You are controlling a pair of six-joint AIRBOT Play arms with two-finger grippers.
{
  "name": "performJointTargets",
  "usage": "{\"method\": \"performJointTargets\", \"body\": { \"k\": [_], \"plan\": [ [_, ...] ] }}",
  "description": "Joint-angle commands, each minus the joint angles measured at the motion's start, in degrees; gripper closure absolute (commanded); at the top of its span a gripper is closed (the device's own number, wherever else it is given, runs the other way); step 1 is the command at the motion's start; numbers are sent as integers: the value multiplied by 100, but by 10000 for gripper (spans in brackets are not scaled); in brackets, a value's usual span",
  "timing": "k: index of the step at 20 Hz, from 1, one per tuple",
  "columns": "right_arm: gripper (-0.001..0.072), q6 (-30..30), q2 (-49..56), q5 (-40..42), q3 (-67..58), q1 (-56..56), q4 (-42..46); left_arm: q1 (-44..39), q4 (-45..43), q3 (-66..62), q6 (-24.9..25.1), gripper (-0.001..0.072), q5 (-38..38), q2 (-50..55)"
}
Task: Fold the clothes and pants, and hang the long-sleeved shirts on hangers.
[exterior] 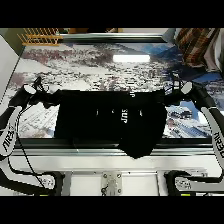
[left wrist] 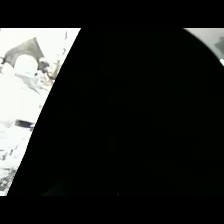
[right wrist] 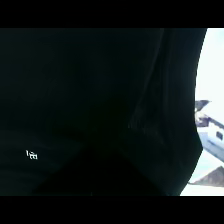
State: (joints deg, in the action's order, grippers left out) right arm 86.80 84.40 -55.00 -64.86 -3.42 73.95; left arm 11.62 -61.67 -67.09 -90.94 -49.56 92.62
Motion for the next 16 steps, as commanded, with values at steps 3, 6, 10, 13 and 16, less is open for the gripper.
{"method": "performJointTargets", "body": {
  "k": [3, 6, 10, 13, 16],
  "plan": [
    [688, 24, 0, -278, 280, 0, -70, -26, 33, 282, -11, 699, 87, -35],
    [215, 22, -162, -420, 229, -68, -114, 13, 20, 282, -44, 193, 52, -332],
    [199, 22, -1379, -688, 129, -509, -105, 339, -610, 446, -37, 193, -396, -1655],
    [199, 20, -2321, -1123, 136, -695, -87, 713, -1270, 1427, -229, 193, -817, -2758],
    [199, 22, -2953, -1123, 136, -651, -186, 1252, -1366, 2780, -374, 193, -1005, -3628]
  ]
}}
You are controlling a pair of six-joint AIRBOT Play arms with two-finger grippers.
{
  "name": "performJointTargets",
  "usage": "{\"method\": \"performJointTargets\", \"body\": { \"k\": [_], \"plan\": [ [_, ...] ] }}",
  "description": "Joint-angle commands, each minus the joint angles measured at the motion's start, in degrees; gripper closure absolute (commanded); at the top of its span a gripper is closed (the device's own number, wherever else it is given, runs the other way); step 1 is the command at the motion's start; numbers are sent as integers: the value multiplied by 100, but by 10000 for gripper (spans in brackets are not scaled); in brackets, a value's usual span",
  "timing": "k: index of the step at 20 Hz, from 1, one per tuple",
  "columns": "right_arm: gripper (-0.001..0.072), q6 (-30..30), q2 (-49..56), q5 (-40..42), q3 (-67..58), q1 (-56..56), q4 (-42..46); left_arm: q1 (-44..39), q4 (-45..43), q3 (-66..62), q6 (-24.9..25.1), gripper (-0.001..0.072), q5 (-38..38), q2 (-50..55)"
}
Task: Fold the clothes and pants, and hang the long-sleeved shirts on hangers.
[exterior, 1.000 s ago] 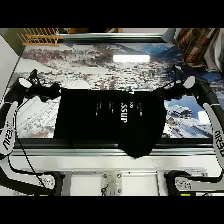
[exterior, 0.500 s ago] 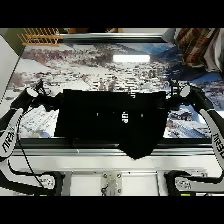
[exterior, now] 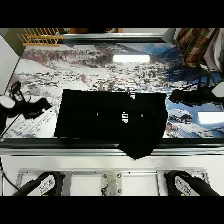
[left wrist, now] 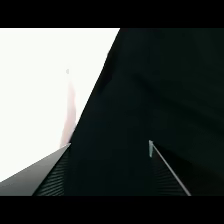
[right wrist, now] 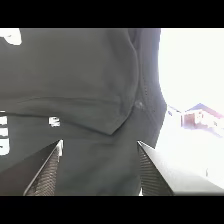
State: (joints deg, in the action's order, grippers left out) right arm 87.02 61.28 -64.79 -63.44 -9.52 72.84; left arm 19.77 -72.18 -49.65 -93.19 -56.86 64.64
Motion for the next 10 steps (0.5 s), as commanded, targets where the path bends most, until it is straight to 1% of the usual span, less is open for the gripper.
{"method": "performJointTargets", "body": {
  "k": [1, 3, 5, 7, 10],
  "plan": [
    [200, 0, -763, -122, -7, -26, -107, 621, -304, 1423, -258, 193, -256, -1032],
    [200, 0, -887, -127, -7, -26, -114, 957, -269, 2050, -431, 193, -92, -1305],
    [199, 0, -911, -127, -7, -28, -151, 1128, 37, 2439, -428, 193, 111, -1392],
    [199, 0, -907, -125, -7, -28, -199, 1084, 358, 2691, -415, 193, 332, -1322],
    [199, 0, -907, -125, -7, -28, -214, 802, 881, 2811, -428, 193, 610, -920]
  ]
}}
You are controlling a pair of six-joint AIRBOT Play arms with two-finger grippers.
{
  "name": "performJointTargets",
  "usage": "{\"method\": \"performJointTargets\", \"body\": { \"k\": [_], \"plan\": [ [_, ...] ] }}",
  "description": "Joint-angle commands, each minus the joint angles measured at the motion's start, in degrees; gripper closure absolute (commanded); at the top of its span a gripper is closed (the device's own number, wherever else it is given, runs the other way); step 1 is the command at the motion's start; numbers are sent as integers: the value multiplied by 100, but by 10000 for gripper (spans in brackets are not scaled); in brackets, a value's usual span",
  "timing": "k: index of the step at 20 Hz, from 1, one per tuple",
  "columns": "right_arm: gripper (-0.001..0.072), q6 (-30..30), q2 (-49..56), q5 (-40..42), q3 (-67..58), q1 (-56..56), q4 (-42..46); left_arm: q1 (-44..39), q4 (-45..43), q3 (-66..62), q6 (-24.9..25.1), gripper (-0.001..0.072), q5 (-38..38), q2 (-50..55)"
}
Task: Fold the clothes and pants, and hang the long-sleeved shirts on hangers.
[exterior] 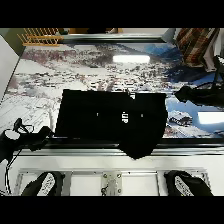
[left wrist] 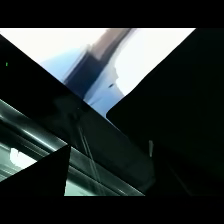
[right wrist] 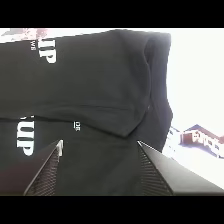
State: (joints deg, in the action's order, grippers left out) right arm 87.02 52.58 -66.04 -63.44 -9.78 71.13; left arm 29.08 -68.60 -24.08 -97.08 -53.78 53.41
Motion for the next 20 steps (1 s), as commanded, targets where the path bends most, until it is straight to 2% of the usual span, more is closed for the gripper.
{"method": "performJointTargets", "body": {
  "k": [1, 3, 5, 6, 9, 10, 11, 12, 16, 20],
  "plan": [
    [199, -2, -37, -2, -7, -2, -44, -286, 684, 240, -42, 193, 457, 337],
    [199, 0, -37, 0, -7, -2, -44, -647, 997, 243, -122, 194, 833, 577],
    [200, 0, -37, -2, -7, -2, -42, -973, 1027, 240, -442, 194, 1108, 796],
    [199, 0, -37, -2, -7, -2, -42, -1084, 1032, 240, -494, 217, 1235, 881],
    [199, 2, -39, -4, -7, -2, -44, -1381, 1034, 240, -706, 226, 1539, 938],
    [199, 2, -42, -11, -7, -2, -48, -1447, 1021, 243, -754, 391, 1648, 870],
    [199, 2, -42, -42, -4, -2, -46, -1488, 1023, 243, -756, 511, 1768, 758],
    [199, 2, -42, -92, 2, -15, -42, -1497, 1021, 243, -752, 684, 1843, 601],
    [198, 0, -74, -656, 577, -348, 42, -1493, 619, 243, -726, 700, 1486, -151],
    [198, 175, -197, -750, 2446, -1250, -138, -1493, 363, 243, -424, 700, 909, -669]
  ]
}}
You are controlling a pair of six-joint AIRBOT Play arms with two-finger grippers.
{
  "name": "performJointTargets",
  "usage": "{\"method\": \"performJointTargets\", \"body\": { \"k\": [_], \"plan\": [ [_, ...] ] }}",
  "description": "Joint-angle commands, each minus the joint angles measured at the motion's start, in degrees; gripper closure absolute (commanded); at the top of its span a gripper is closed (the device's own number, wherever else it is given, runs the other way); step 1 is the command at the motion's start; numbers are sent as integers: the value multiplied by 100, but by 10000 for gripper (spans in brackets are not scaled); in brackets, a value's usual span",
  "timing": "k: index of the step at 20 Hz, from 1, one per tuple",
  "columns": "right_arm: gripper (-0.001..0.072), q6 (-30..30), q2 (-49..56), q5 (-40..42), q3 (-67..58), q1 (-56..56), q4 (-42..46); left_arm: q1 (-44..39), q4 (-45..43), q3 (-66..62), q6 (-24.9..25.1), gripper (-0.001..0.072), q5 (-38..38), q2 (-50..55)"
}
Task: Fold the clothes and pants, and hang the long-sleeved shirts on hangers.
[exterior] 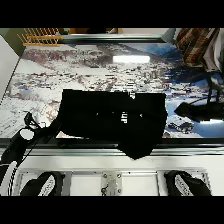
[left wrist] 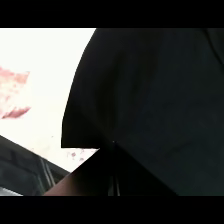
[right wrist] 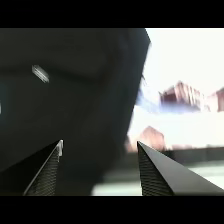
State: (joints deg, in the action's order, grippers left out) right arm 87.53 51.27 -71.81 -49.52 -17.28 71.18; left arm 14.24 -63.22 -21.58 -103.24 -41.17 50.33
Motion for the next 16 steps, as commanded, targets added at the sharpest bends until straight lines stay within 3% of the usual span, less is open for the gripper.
{"method": "performJointTargets", "body": {
  "k": [1, 7, 12, 16],
  "plan": [
    [198, 122, -61, -173, 1541, -645, -310, -9, -175, -4, 192, 700, -415, -461],
    [199, -31, -59, 863, 3268, 35, -1451, -9, -166, -4, 192, 700, -431, -695],
    [200, -24, -11, 1880, 3427, 1139, -2013, -9, -164, -7, 192, 700, -433, -695],
    [200, -79, 83, 2063, 3425, 1427, -2090, -9, -164, -4, 192, 700, -435, -695]
  ]
}}
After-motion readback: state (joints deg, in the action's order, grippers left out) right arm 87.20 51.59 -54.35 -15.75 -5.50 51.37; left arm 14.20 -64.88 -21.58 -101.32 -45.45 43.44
